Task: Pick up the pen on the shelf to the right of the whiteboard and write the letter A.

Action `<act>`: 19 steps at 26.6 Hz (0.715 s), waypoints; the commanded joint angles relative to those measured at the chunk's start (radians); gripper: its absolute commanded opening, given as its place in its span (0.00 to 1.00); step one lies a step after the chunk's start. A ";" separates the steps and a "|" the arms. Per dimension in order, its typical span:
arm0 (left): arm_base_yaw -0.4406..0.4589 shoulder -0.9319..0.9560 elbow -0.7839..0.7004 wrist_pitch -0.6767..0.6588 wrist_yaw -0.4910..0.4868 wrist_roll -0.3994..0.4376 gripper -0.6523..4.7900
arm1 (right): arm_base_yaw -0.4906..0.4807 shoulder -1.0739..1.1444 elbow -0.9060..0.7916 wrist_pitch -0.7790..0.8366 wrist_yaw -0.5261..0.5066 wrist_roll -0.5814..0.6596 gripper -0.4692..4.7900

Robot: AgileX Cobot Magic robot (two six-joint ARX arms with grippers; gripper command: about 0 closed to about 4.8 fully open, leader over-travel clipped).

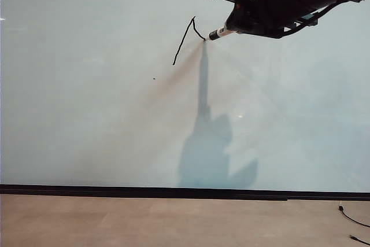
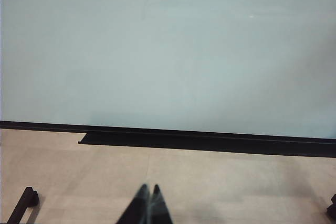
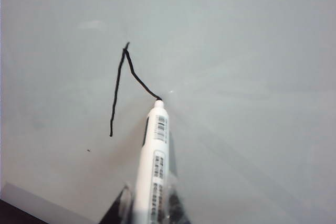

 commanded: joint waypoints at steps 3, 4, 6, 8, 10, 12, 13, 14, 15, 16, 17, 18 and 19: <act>0.000 0.000 0.003 0.006 0.004 0.005 0.11 | -0.003 -0.005 0.000 -0.002 0.019 0.004 0.08; 0.000 0.000 0.003 0.006 0.004 0.005 0.11 | -0.003 -0.005 0.000 -0.007 0.020 0.004 0.08; 0.000 0.000 0.003 0.006 0.004 0.004 0.11 | -0.003 -0.005 -0.001 -0.021 0.023 0.004 0.08; 0.000 0.000 0.003 0.006 0.004 0.005 0.11 | -0.003 -0.005 -0.001 -0.027 0.024 0.004 0.08; 0.000 0.000 0.003 0.006 0.004 0.004 0.11 | -0.003 -0.005 -0.001 -0.033 0.035 0.004 0.08; 0.000 0.000 0.003 0.006 0.004 0.005 0.11 | -0.003 -0.005 -0.002 -0.047 0.042 0.004 0.08; 0.000 0.000 0.003 0.006 0.004 0.005 0.11 | -0.003 -0.005 -0.002 -0.050 0.043 0.004 0.08; 0.000 0.000 0.003 0.006 0.004 0.005 0.11 | -0.003 -0.005 -0.003 -0.050 0.045 0.004 0.08; 0.000 0.000 0.003 0.006 0.004 0.005 0.11 | -0.003 -0.005 -0.007 -0.049 0.046 0.004 0.08; 0.000 0.000 0.003 0.006 0.004 0.004 0.11 | -0.003 -0.005 -0.008 -0.050 0.047 0.004 0.08; 0.000 0.000 0.003 0.006 0.004 0.005 0.11 | -0.003 -0.005 -0.010 -0.051 0.048 0.004 0.08; 0.000 0.000 0.003 0.006 0.004 0.005 0.11 | -0.003 -0.005 -0.011 -0.051 0.049 0.004 0.08; 0.000 0.000 0.003 0.006 0.004 0.004 0.11 | -0.003 -0.005 -0.012 -0.051 0.049 0.004 0.08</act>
